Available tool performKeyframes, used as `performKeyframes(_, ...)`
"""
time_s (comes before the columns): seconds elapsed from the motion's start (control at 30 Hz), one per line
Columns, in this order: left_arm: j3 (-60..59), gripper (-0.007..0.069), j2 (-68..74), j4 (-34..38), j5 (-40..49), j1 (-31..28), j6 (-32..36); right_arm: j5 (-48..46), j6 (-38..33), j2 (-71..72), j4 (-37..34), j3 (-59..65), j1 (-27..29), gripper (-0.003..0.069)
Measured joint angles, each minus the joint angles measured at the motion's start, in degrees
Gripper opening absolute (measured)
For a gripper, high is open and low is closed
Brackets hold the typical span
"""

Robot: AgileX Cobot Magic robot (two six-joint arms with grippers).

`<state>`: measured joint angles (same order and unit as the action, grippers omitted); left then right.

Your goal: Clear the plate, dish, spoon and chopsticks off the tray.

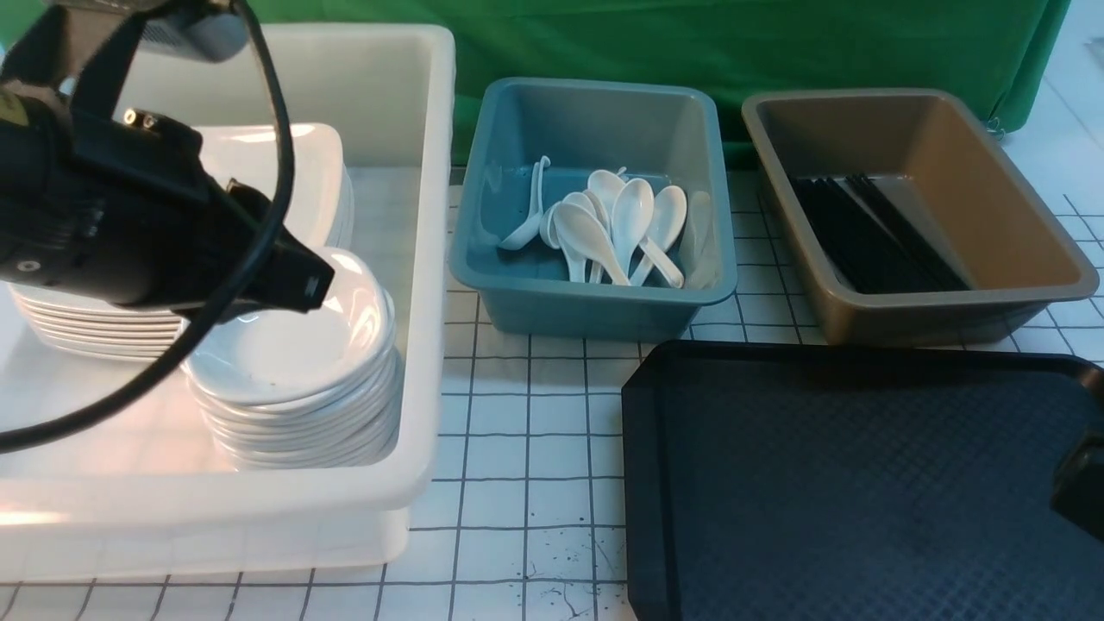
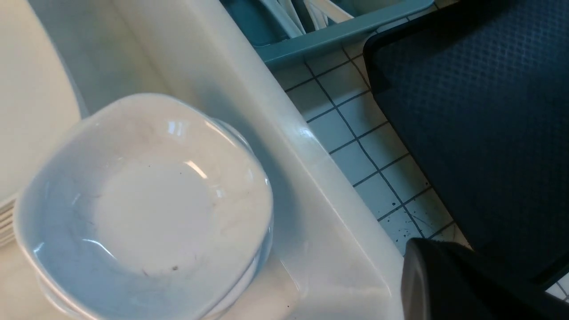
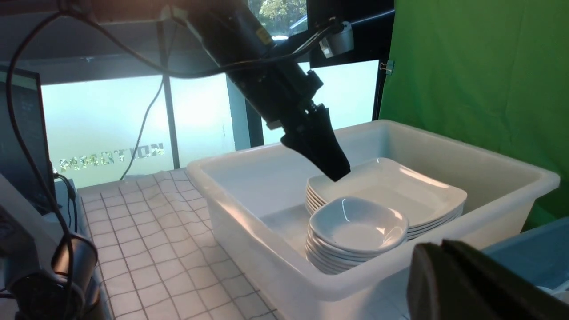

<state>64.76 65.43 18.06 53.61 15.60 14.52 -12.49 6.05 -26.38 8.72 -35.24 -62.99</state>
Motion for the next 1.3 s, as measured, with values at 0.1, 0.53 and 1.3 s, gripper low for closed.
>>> performKeyframes(0.1,0.0,0.0005,0.0,-0.2,-0.1,0.0,0.0,0.0,0.0,0.0,0.0,0.0,0.0,0.0025)
performKeyframes(0.53,0.0,0.0005,0.0,0.3,0.4,0.0,-0.1,0.4,0.0,1.8,0.0,3.1,0.4,0.0057)
performKeyframes(1.3,0.0,0.0005,0.0,1.9,3.0,0.0,-0.1,0.8,0.0,26.3,0.0,34.6,51.0,0.0118)
